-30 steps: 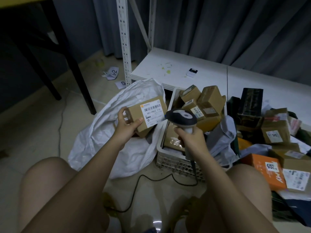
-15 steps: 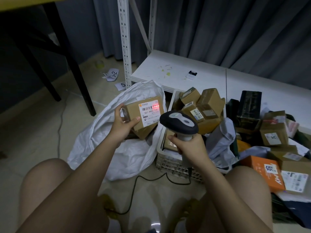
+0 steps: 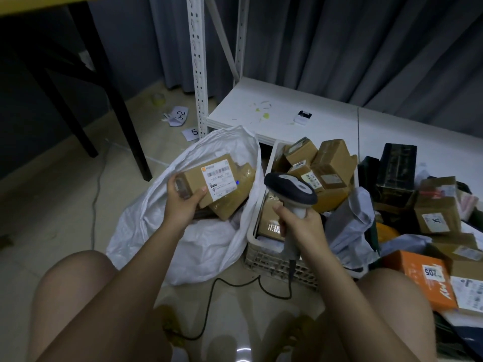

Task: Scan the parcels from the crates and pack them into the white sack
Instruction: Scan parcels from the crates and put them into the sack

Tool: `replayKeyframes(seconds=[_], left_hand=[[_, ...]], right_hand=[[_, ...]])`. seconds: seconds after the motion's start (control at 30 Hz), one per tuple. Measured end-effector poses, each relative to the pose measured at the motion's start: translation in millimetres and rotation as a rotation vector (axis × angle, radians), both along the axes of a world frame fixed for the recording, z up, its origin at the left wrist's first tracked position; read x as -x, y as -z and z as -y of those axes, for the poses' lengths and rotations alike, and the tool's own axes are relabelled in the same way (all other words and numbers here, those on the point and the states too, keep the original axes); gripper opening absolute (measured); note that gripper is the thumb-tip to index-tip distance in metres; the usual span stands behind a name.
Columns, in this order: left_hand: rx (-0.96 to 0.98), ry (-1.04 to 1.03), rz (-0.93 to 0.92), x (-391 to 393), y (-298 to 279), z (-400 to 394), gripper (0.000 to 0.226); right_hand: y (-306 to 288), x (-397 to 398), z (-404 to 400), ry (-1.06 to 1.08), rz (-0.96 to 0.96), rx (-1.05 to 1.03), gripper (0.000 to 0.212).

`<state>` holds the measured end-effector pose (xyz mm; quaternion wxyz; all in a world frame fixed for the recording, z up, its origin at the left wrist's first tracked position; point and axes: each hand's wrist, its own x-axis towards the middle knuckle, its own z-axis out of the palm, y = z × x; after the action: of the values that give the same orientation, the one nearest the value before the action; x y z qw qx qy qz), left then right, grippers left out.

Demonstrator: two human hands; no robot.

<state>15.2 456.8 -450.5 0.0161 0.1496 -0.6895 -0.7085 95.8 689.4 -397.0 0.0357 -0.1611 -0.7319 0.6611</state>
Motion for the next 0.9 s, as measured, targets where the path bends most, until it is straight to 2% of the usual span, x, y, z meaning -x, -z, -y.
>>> replayKeyframes(seconds=[0.13, 0.23, 0.5, 0.67, 0.73, 0.8, 0.83, 0.9], left_hand=[[0.154, -0.160, 0.031, 10, 19, 12, 0.078], [0.255, -0.205, 0.088, 23, 38, 23, 0.080], [0.404, -0.173, 0.037, 81, 80, 30, 0.081], [0.444, -0.080, -0.174, 133, 95, -3, 0.077], [0.687, -0.001, -0.126, 148, 107, -18, 0.065], [0.954, 0.161, 0.044, 154, 118, -27, 0.052], [1.005, 0.215, 0.115, 156, 121, -29, 0.048], [1.004, 0.270, 0.076, 155, 118, -32, 0.038]], right_hand=[[18, 26, 0, 0.063, 0.073, 0.039, 0.021], [34, 48, 5, 0.065, 0.119, 0.019, 0.016], [65, 93, 21, 0.024, 0.201, 0.049, 0.012], [80, 120, 18, 0.064, 0.197, 0.049, 0.012], [83, 126, 12, 0.079, 0.197, 0.052, 0.014], [85, 128, 3, 0.098, 0.191, 0.059, 0.014], [86, 129, -2, 0.112, 0.187, 0.054, 0.012], [84, 130, -13, 0.149, 0.179, 0.047, 0.009]])
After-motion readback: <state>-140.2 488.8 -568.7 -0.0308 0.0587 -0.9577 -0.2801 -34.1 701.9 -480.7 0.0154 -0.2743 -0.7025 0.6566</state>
